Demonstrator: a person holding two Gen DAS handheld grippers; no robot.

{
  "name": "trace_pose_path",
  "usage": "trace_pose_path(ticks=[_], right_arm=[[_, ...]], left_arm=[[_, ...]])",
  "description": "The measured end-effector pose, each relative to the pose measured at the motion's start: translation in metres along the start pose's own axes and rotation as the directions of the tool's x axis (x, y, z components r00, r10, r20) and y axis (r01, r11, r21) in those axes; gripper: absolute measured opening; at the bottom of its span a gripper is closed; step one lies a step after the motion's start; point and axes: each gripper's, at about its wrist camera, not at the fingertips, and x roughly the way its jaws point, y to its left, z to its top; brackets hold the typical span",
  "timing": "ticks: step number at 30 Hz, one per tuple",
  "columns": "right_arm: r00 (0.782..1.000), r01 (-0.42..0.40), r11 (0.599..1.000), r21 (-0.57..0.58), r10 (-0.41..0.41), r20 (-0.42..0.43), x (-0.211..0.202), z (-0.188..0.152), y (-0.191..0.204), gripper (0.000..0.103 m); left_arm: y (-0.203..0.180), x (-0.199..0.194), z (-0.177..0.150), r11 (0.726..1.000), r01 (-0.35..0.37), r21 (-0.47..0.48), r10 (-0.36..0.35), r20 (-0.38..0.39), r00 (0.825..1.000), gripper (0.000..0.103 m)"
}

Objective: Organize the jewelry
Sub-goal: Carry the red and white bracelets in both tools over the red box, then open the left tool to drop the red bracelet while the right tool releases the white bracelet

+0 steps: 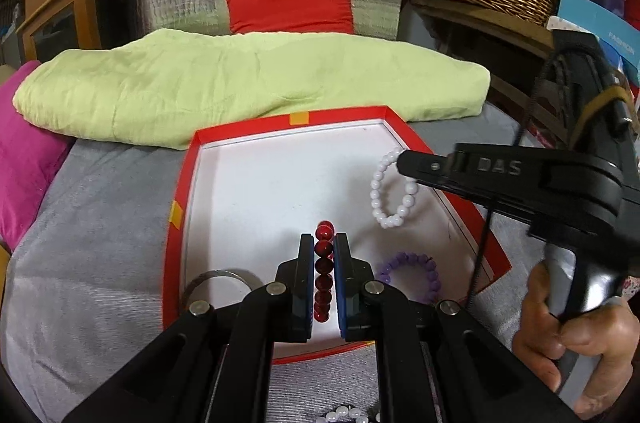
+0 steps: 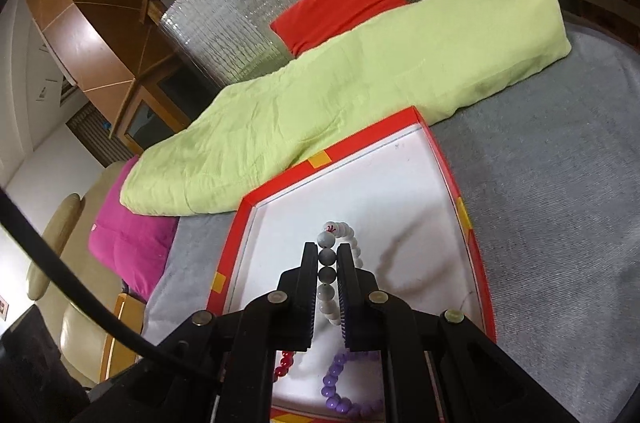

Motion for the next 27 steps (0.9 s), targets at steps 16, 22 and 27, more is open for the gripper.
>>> trace_pose_path(ticks=[16, 22, 27], right_arm=[[0.995, 0.097, 0.994, 0.045, -0.095, -0.039, 0.004, 0.001, -0.023, 0.013], [0.993, 0.114, 0.993, 0.034, -0.113, -0.038, -0.001, 0.002, -0.023, 0.013], [0.992, 0.122, 0.993, 0.007, -0.121, -0.044, -0.008, 0.001, -0.016, 0.022]], left_arm=[[-0.002, 0.025, -0.011, 0.999, 0.045, -0.015, -0.047, -0.110, 0.993, 0.010], [0.002, 0.025, -0.011, 0.998, 0.052, -0.029, -0.055, -0.120, 0.991, 0.018], [0.007, 0.014, -0.010, 0.999, -0.008, -0.036, 0.005, -0.075, 0.997, 0.052]])
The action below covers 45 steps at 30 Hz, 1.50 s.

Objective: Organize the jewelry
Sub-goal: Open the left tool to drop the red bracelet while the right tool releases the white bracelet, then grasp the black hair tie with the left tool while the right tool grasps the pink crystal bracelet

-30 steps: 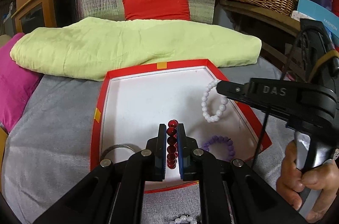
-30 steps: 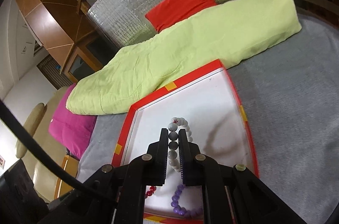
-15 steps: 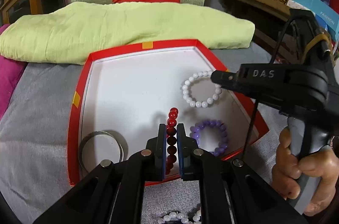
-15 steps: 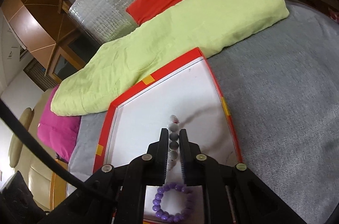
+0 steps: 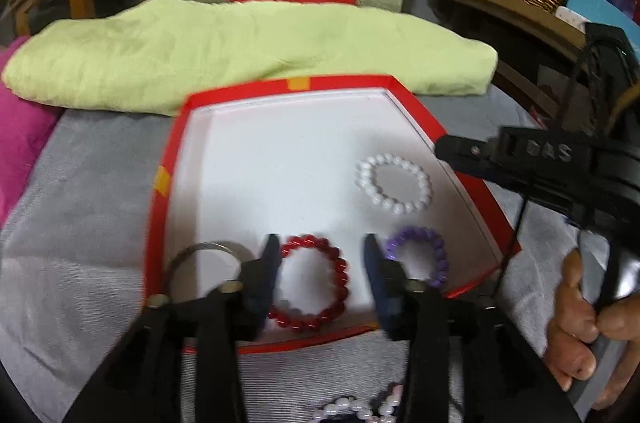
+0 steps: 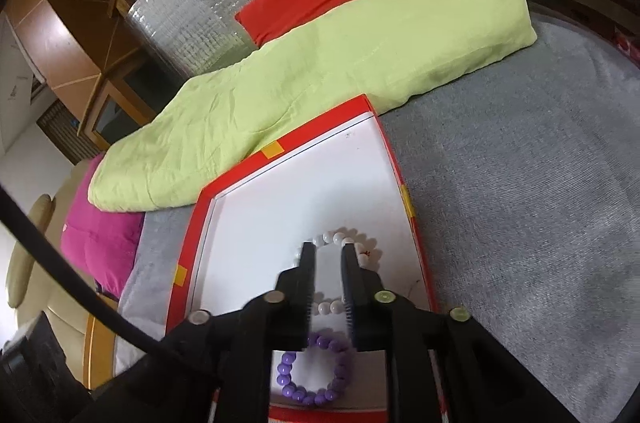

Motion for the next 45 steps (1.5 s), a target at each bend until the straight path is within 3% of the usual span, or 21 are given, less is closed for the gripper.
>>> trace_pose_path(ticks=[4, 9, 16, 26, 30, 36, 38, 40, 41, 43, 45], right_arm=[[1.000, 0.006, 0.999, -0.053, -0.005, 0.005, -0.012, -0.004, 0.009, 0.028], [1.000, -0.001, 0.994, -0.109, 0.005, 0.028, -0.038, -0.013, 0.017, 0.032], [0.999, -0.032, 0.987, -0.160, 0.035, 0.018, -0.069, -0.034, 0.022, 0.034], [0.996, -0.050, 0.971, -0.236, 0.031, -0.085, -0.086, -0.087, 0.024, 0.034], [0.988, -0.060, 0.966, -0.250, 0.021, -0.155, -0.083, -0.109, 0.025, 0.034], [0.971, -0.065, 0.960, -0.274, -0.003, -0.238, -0.063, -0.127, 0.031, 0.034], [0.968, -0.065, 0.958, -0.279, -0.008, -0.251, -0.056, -0.128, 0.034, 0.034], [0.963, -0.055, 0.951, -0.304, -0.031, -0.269, -0.047, -0.132, 0.038, 0.034], [0.960, -0.045, 0.947, -0.319, -0.047, -0.276, -0.041, -0.133, 0.041, 0.034], [0.961, -0.009, 0.925, -0.380, -0.097, -0.259, -0.036, -0.137, 0.046, 0.023], [0.967, 0.025, 0.895, -0.445, -0.135, -0.217, -0.037, -0.139, 0.052, 0.009]], left_arm=[[0.012, -0.011, 0.001, 0.997, -0.070, -0.019, 0.071, 0.038, 0.997, 0.061], [0.035, -0.031, -0.005, 0.982, -0.181, -0.048, 0.184, 0.081, 0.980, 0.063], [0.063, -0.058, -0.022, 0.971, -0.229, -0.062, 0.234, 0.095, 0.968, 0.064], [0.062, -0.078, -0.053, 0.991, -0.137, -0.005, 0.137, 0.060, 0.989, 0.064], [0.060, -0.080, -0.064, 1.000, -0.031, 0.001, 0.031, 0.011, 0.999, 0.064], [0.055, -0.076, -0.066, 0.998, 0.064, -0.010, -0.064, -0.019, 0.998, 0.064], [0.054, -0.072, -0.064, 0.994, 0.103, -0.020, -0.104, -0.033, 0.994, 0.061], [0.049, -0.069, -0.065, 0.991, 0.134, -0.015, -0.135, -0.051, 0.990, 0.045], [0.047, -0.068, -0.065, 0.990, 0.140, -0.007, -0.140, -0.057, 0.988, 0.043], [0.043, -0.065, -0.066, 0.986, 0.165, 0.005, -0.164, -0.081, 0.983, 0.035], [0.041, -0.060, -0.067, 0.984, 0.179, 0.008, -0.177, -0.103, 0.979, 0.034]])
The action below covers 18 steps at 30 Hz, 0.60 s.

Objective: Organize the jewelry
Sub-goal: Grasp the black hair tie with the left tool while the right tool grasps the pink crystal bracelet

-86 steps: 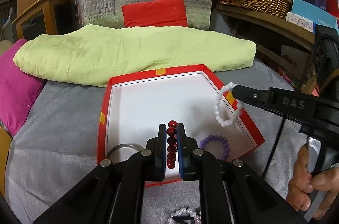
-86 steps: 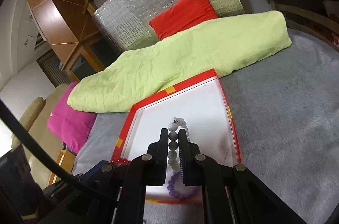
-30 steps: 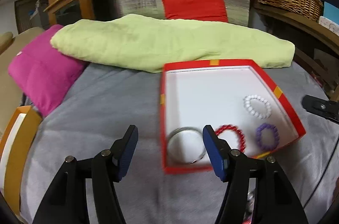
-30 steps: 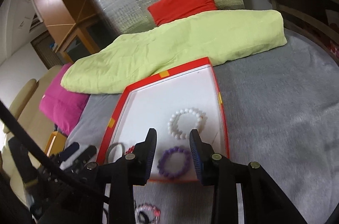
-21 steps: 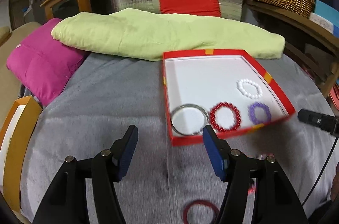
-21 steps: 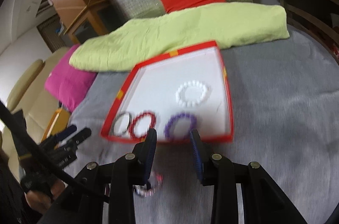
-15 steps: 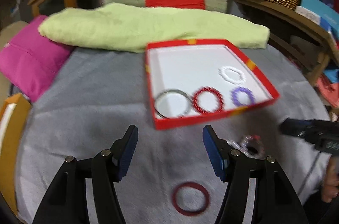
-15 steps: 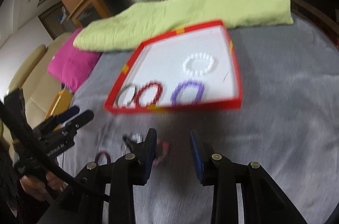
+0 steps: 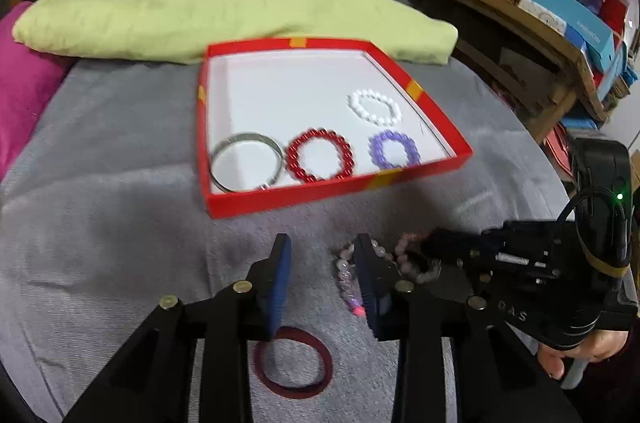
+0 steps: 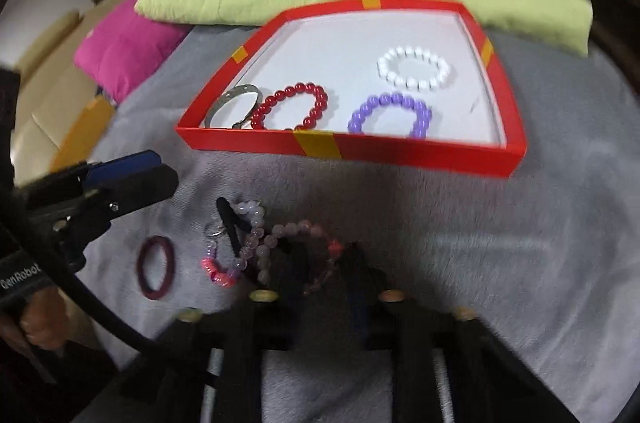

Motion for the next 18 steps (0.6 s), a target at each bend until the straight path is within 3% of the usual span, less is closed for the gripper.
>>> trace_pose_path(ticks=[2, 8, 14, 18], right_arm=[[0.999, 0.041, 0.999, -0.010, -0.041, 0.019, -0.001, -0.001, -0.001, 0.009], [0.997, 0.042, 0.995, 0.093, -0.048, 0.065, -0.014, 0.006, -0.028, 0.009], [0.998, 0.028, 0.983, 0.180, -0.036, 0.043, -0.010, 0.008, -0.049, 0.009], [0.998, 0.019, 0.986, 0.166, -0.028, 0.048, -0.011, 0.009, -0.044, 0.009]], left_arm=[[-0.002, 0.004, 0.000, 1.000, 0.017, -0.001, -0.017, -0.017, 1.000, 0.034], [-0.007, 0.012, 0.001, 0.998, 0.063, -0.017, -0.064, -0.050, 0.997, 0.034], [-0.023, 0.024, 0.000, 0.997, 0.071, 0.032, -0.068, -0.089, 0.994, 0.034], [-0.026, 0.032, 0.001, 0.997, 0.071, 0.038, -0.067, -0.108, 0.992, 0.015]])
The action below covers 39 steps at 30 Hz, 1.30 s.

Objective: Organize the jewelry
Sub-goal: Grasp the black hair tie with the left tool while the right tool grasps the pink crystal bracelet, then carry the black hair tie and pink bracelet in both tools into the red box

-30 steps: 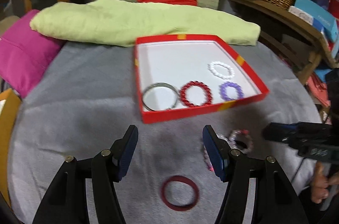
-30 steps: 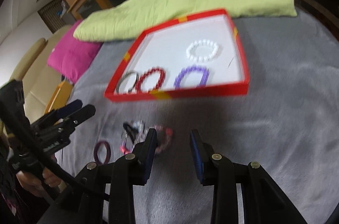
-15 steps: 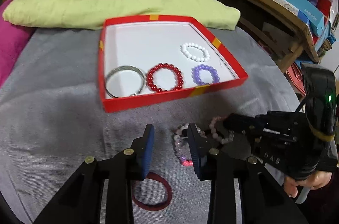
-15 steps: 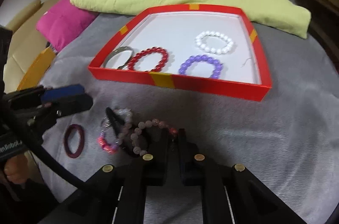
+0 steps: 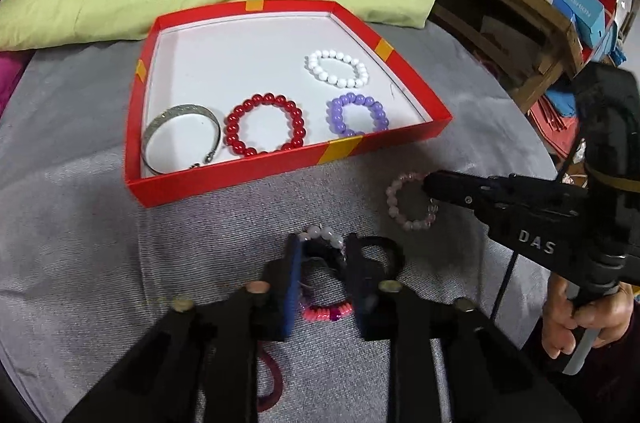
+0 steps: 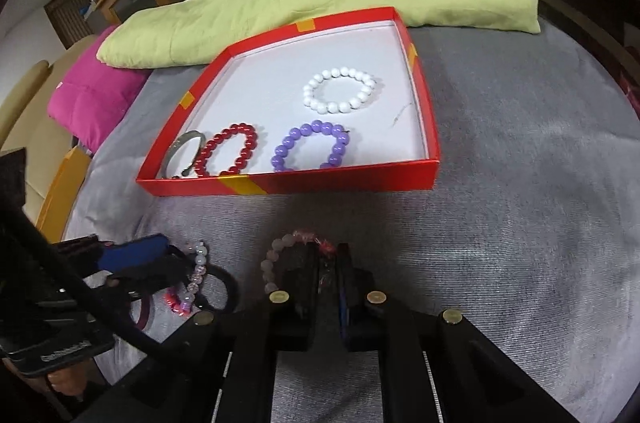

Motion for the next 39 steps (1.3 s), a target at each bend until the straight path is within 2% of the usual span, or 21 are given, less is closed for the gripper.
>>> trace_pose_path(ticks=[3, 8, 12, 16, 21, 26, 32, 39], right_arm=[[1.000, -0.004, 1.000, -0.008, 0.004, 0.012, -0.003, -0.001, 0.002, 0.009], [1.000, -0.014, 1.000, 0.010, 0.014, 0.027, -0.007, 0.001, -0.001, 0.009], [0.997, -0.039, 0.999, 0.038, 0.037, 0.064, -0.016, 0.003, -0.004, 0.009], [0.994, -0.068, 0.996, 0.064, 0.062, 0.091, -0.021, 0.006, -0.006, 0.009], [0.985, -0.110, 0.989, 0.096, 0.096, 0.142, -0.029, 0.009, -0.007, 0.009], [0.967, -0.170, 0.981, 0.095, 0.148, 0.206, -0.042, 0.012, -0.004, 0.009], [0.955, -0.193, 0.977, 0.087, 0.167, 0.245, -0.047, 0.020, 0.001, 0.009], [0.953, -0.210, 0.972, 0.103, 0.180, 0.245, -0.043, 0.027, 0.001, 0.009]], left_arm=[[0.000, 0.000, 0.000, 1.000, -0.012, 0.003, 0.012, 0.008, 1.000, 0.010], [0.002, -0.026, 0.003, 1.000, 0.022, 0.014, -0.023, 0.104, 0.994, 0.005], [0.009, -0.059, 0.005, 0.998, 0.065, 0.010, -0.066, 0.213, 0.975, 0.005], [0.018, -0.075, 0.007, 0.994, 0.105, -0.016, -0.096, 0.276, 0.956, 0.005], [0.028, -0.079, 0.011, 0.996, 0.049, -0.072, -0.024, 0.307, 0.952, 0.005], [0.033, -0.080, 0.016, 0.994, 0.002, -0.109, 0.036, 0.348, 0.937, 0.005], [0.035, -0.078, 0.022, 0.991, -0.006, -0.131, 0.054, 0.366, 0.929, 0.005], [0.032, -0.076, 0.028, 0.989, -0.044, -0.140, 0.094, 0.380, 0.920, 0.005]])
